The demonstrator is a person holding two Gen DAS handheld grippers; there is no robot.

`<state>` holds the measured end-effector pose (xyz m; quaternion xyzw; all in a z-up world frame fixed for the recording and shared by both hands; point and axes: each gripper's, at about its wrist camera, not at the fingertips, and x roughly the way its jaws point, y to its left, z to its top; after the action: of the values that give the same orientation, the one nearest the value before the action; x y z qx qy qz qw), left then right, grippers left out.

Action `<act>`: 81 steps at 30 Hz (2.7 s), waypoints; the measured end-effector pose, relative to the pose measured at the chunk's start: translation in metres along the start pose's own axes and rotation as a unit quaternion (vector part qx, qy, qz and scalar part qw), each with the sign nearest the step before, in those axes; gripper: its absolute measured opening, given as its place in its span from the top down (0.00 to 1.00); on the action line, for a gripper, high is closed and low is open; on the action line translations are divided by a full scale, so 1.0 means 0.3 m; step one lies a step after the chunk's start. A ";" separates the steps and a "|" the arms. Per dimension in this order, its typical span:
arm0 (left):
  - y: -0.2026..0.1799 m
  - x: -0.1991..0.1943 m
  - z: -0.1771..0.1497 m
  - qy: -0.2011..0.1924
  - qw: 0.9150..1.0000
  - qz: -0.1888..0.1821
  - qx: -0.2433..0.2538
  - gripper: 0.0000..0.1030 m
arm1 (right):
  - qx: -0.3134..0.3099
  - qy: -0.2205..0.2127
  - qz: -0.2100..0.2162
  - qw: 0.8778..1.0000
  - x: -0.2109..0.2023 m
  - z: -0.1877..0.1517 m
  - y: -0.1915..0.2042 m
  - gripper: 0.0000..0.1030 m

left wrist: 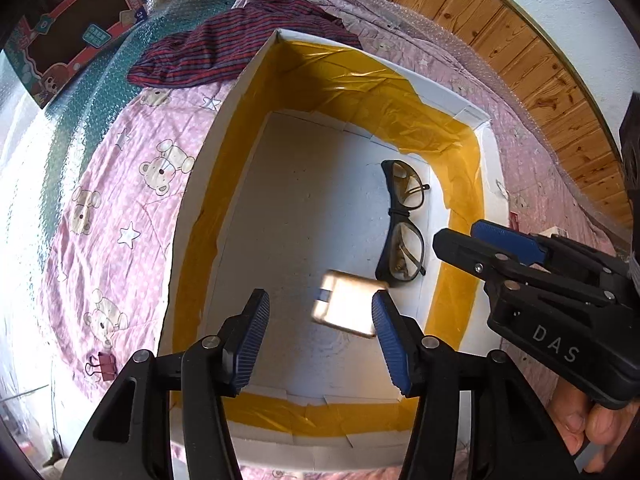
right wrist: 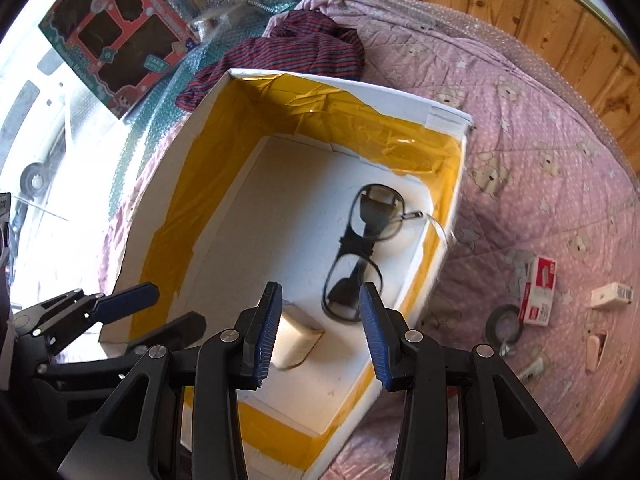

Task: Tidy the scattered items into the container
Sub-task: 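Withdraw both open tools from the box back toward the scattered items, then grasp the red action figure with the left tool while the right tool grasps the white tube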

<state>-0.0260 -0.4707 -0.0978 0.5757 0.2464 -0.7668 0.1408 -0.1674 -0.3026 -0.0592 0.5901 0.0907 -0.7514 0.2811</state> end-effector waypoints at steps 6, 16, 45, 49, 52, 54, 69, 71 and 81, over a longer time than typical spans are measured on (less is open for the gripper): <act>-0.049 -0.062 -0.052 -0.017 1.000 -0.003 0.024 0.47 | 0.029 -0.042 0.014 0.999 -0.119 -0.112 -0.022 0.57; -0.170 -0.182 -0.156 -0.043 0.996 -0.010 0.078 0.47 | 0.059 -0.074 0.010 0.995 -0.261 -0.287 -0.066 0.57; -0.571 -0.184 -0.361 -0.029 0.974 -0.050 0.219 0.47 | 0.220 -0.095 -0.012 0.971 -0.387 -0.724 -0.370 0.58; -0.606 -0.153 -0.373 -0.018 0.972 -0.053 0.230 0.47 | 0.246 -0.089 -0.005 0.965 -0.373 -0.760 -0.418 0.58; -0.625 -0.135 -0.374 -0.013 0.971 -0.056 0.233 0.47 | 0.259 -0.087 -0.003 0.962 -0.363 -0.779 -0.447 0.58; -0.636 -0.120 -0.373 -0.008 0.970 -0.058 0.234 0.47 | 0.268 -0.085 -0.001 0.960 -0.358 -0.788 -0.466 0.58; -0.726 0.033 -0.277 0.026 0.969 -0.059 0.240 0.47 | 0.310 -0.070 0.017 0.948 -0.285 -0.740 -0.611 0.59; -0.743 0.054 -0.259 0.028 0.969 -0.057 0.240 0.47 | 0.319 -0.071 0.015 0.945 -0.276 -0.723 -0.657 0.59; -0.794 0.199 -0.154 0.064 0.972 -0.056 0.219 0.47 | 0.353 -0.076 -0.002 0.932 -0.238 -0.637 -0.923 0.59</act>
<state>-0.1252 -0.2419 -0.1132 0.6254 0.1128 -0.7706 -0.0480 -0.1439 0.0381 -0.1012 0.5922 -0.2010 -0.7781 0.0589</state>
